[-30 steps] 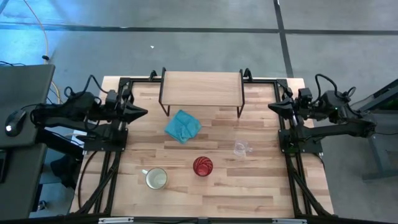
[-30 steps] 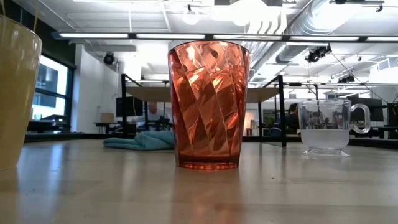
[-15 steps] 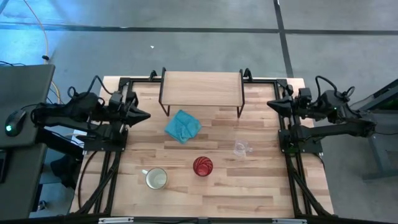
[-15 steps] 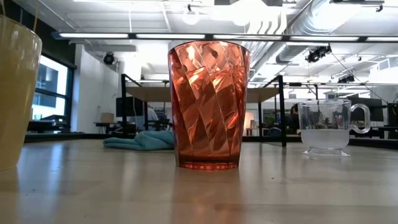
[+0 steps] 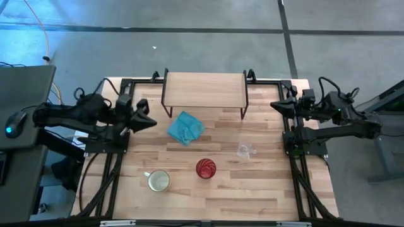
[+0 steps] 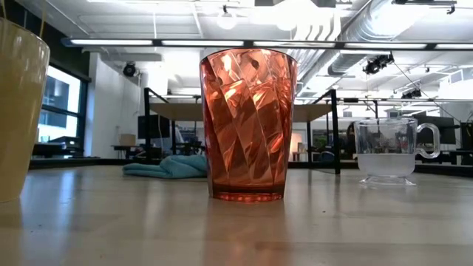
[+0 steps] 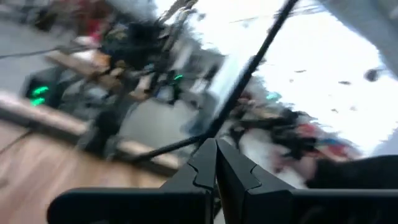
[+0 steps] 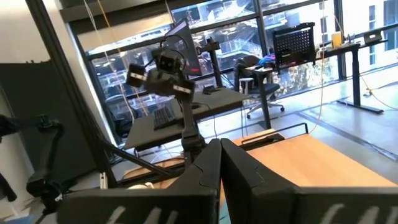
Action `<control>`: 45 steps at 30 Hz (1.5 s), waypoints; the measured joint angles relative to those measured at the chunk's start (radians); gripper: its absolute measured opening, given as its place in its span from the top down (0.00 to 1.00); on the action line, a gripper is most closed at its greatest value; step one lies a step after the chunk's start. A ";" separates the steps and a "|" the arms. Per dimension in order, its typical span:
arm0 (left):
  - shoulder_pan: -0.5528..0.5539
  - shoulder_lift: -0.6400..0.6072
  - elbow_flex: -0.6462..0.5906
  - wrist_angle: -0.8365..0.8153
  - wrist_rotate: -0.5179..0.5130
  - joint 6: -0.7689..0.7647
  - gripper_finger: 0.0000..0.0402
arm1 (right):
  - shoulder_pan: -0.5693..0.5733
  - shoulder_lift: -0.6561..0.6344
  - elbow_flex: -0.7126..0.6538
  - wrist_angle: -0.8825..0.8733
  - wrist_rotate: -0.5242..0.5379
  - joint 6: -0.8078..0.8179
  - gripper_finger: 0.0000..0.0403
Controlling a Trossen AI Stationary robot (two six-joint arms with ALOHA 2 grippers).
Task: Stack small to large cups/mugs on shelf
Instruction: Put the transparent mug on the shelf
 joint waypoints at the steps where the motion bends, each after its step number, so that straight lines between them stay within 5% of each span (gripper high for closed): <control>1: 0.000 0.001 0.000 0.034 0.001 0.005 1.00 | 0.000 0.000 0.000 0.000 0.000 0.006 1.00; 10: 0.001 -0.009 0.000 0.104 -0.059 0.116 1.00 | 0.000 -0.001 0.000 -0.003 -0.005 0.007 1.00; 21: 0.001 -0.010 0.000 -0.111 -0.128 0.126 1.00 | 0.000 -0.001 0.000 -0.007 -0.018 0.049 1.00; 45: 0.001 -0.010 0.000 -0.153 -0.125 0.126 1.00 | 0.000 -0.001 0.000 -0.081 -0.026 0.093 0.99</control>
